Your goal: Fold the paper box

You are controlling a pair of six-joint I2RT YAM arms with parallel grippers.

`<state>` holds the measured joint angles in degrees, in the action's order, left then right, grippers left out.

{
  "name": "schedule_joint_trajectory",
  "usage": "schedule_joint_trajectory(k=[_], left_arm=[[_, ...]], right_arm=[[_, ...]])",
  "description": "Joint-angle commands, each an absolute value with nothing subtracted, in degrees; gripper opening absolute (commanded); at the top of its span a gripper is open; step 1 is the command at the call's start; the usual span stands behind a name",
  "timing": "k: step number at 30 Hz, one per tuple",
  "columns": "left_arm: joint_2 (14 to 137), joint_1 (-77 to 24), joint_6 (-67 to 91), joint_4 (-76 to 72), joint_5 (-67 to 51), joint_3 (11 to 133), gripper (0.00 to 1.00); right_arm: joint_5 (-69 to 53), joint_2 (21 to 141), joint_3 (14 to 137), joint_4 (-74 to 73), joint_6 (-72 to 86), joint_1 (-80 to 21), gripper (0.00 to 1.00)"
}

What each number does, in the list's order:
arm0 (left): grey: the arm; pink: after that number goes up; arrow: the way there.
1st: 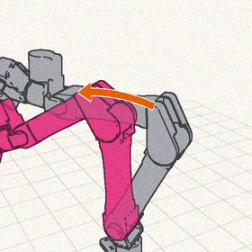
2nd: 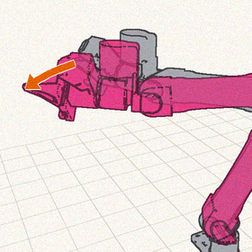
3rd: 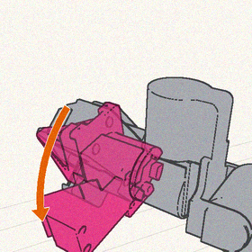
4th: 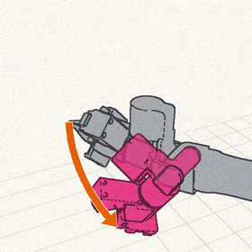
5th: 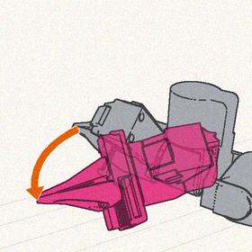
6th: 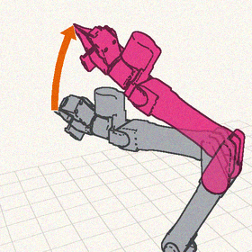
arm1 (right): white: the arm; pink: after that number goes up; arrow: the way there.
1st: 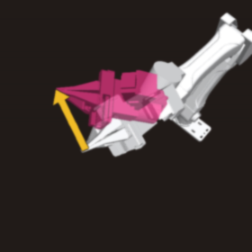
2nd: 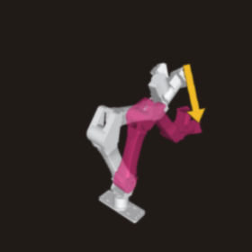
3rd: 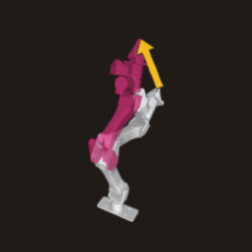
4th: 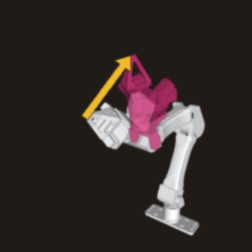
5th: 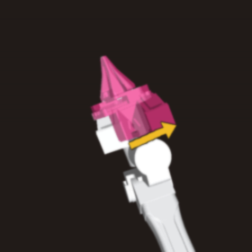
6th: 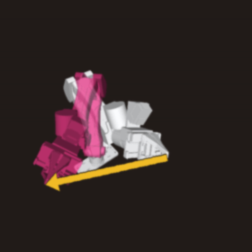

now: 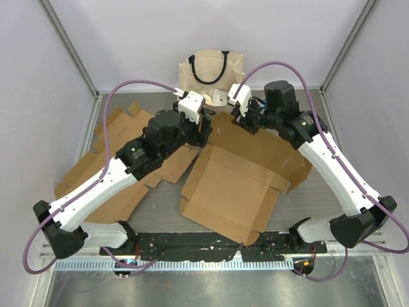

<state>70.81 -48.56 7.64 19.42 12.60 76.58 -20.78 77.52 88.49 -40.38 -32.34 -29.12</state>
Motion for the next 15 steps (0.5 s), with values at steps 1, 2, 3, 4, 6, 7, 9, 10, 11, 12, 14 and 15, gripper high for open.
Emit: schedule_joint_trajectory(k=[1,2,3,4,6,7,9,10,11,12,14,15], left_arm=[[71.9,-51.7,1.8,12.9,19.3,77.1,0.67],[72.4,-51.8,1.3,12.7,20.2,77.3,0.66],[73.6,-51.8,0.9,12.7,21.7,77.8,0.64],[74.0,-51.7,0.9,12.9,22.2,78.2,0.61],[74.9,-51.8,1.0,13.4,21.9,79.4,0.5],[75.4,-51.9,1.8,13.5,20.1,79.6,0.44],[75.8,-51.8,3.5,13.6,17.2,79.9,0.31],[76.1,-51.9,5.8,13.0,14.2,79.9,0.29],[76.3,-51.8,7.1,12.6,12.8,79.6,0.28],[76.6,-51.8,8.2,12.1,11.1,79.6,0.29],[77.5,-51.8,11.1,10.1,6.4,79.3,0.34],[77.8,-51.9,11.8,8.3,4.7,79.2,0.36]], right_arm=[[-23.6,77.7,90.9,-38.6,-30.3,-29.0,0.01],[-24.0,77.8,90.9,-38.4,-30.2,-28.8,0.01],[-24.3,77.7,91.0,-38.2,-30.0,-28.9,0.01],[-24.6,77.7,90.9,-38.0,-29.5,-28.9,0.01],[-24.6,77.5,90.9,-37.4,-28.9,-28.9,0.01],[-24.5,77.5,90.9,-37.1,-28.0,-28.9,0.01],[-24.8,77.2,90.5,-36.0,-27.0,-29.0,0.01],[-25.7,77.0,90.4,-35.3,-26.3,-29.0,0.01],[-26.4,76.7,89.5,-33.9,-25.2,-29.0,0.01],[-26.9,76.1,89.1,-33.2,-24.7,-29.2,0.01],[-28.0,75.9,88.7,-32.3,-24.2,-29.2,0.01],[-28.3,76.0,88.8,-32.3,-24.2,-29.4,0.01]])
